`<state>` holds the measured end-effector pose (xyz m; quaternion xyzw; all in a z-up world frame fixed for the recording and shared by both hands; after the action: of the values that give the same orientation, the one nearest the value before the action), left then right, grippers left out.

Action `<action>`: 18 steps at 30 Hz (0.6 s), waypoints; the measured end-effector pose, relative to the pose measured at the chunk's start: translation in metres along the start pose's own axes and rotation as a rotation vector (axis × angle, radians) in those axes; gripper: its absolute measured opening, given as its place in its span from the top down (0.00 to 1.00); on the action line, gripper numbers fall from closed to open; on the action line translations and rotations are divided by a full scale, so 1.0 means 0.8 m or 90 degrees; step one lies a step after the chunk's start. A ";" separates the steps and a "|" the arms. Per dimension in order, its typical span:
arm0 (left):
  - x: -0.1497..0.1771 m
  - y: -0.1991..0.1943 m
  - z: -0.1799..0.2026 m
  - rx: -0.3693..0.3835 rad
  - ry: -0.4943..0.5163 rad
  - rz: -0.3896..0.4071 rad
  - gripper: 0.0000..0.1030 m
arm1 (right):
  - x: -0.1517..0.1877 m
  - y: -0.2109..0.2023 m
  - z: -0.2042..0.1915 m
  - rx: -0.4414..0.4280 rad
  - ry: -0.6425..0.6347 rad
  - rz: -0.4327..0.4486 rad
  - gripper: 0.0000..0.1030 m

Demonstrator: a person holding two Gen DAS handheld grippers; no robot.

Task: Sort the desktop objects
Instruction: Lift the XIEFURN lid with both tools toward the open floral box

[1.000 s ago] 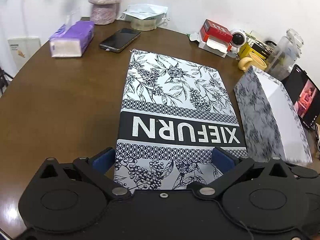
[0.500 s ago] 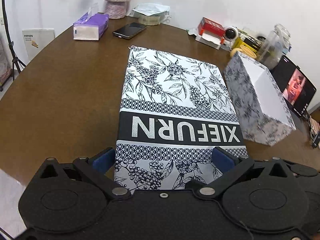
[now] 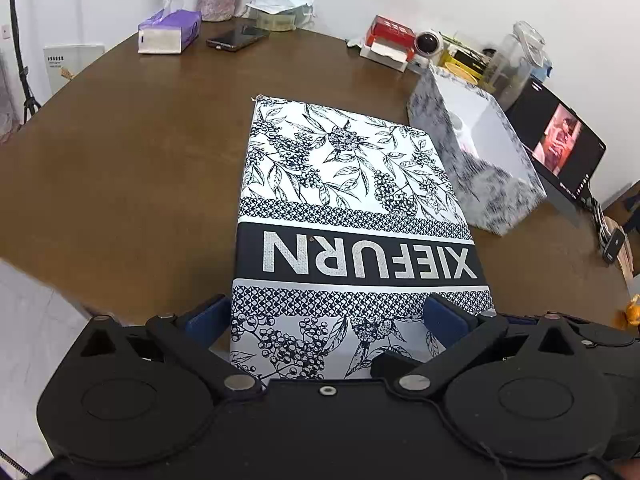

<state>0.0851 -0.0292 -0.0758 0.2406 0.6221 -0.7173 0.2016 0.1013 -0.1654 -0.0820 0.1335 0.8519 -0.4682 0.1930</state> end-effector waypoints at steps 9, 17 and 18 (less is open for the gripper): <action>0.037 -0.025 0.055 0.005 0.008 0.006 0.00 | 0.045 -0.055 0.032 0.002 0.015 0.014 0.00; 0.048 -0.032 0.110 0.023 0.039 0.012 0.00 | 0.061 -0.101 0.067 0.015 0.044 0.042 0.00; 0.047 -0.034 0.116 0.024 0.043 0.014 0.00 | 0.062 -0.107 0.071 0.016 0.047 0.047 0.00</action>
<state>0.0303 -0.1165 -0.0665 0.2752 0.6120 -0.7184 0.1834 0.0341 -0.2560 -0.0682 0.1840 0.8470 -0.4663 0.1770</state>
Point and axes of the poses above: each gripper's, at about its wrist camera, not at the fingertips, and y roughly the way its jaws point, z to its right, x to its underside, the point moved 5 cm from there along y, roughly the way its jaws point, and after that the axes turned 14 degrees about y, right-handed, at the moved point
